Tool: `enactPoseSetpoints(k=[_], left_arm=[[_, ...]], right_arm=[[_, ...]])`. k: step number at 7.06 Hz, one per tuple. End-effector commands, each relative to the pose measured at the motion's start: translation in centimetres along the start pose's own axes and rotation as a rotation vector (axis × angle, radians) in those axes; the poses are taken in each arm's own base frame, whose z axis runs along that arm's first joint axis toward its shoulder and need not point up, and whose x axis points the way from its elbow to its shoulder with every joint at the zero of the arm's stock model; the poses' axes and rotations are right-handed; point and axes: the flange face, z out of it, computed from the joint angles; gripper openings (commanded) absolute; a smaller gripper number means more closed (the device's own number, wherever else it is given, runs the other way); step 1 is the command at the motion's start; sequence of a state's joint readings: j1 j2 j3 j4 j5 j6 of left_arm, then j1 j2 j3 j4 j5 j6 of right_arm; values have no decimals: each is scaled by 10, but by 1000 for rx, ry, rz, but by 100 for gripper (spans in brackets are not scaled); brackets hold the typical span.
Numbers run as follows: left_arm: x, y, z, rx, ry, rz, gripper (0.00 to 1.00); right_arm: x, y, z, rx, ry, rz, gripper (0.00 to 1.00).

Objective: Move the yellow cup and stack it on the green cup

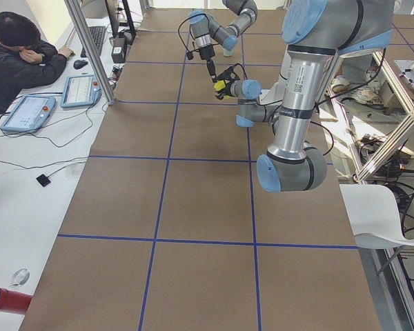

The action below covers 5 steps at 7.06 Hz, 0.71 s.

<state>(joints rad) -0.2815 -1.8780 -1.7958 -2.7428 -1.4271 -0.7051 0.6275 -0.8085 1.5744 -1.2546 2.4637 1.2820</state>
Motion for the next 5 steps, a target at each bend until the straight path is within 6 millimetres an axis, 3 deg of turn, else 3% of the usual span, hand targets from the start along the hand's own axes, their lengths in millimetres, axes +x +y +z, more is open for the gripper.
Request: enactPoseSetpoints(k=[1,3,5], left_arm=[[0,-1,1,2,0,-2,0],[1,-2,1,3,1,-2,0],[1,0,1,1,1,-4,0]], right_arm=[[5,1,3,-7,4,3,74],[9,7,10,-19,6,1,67],[5,17,16,-33,2,-10,68]])
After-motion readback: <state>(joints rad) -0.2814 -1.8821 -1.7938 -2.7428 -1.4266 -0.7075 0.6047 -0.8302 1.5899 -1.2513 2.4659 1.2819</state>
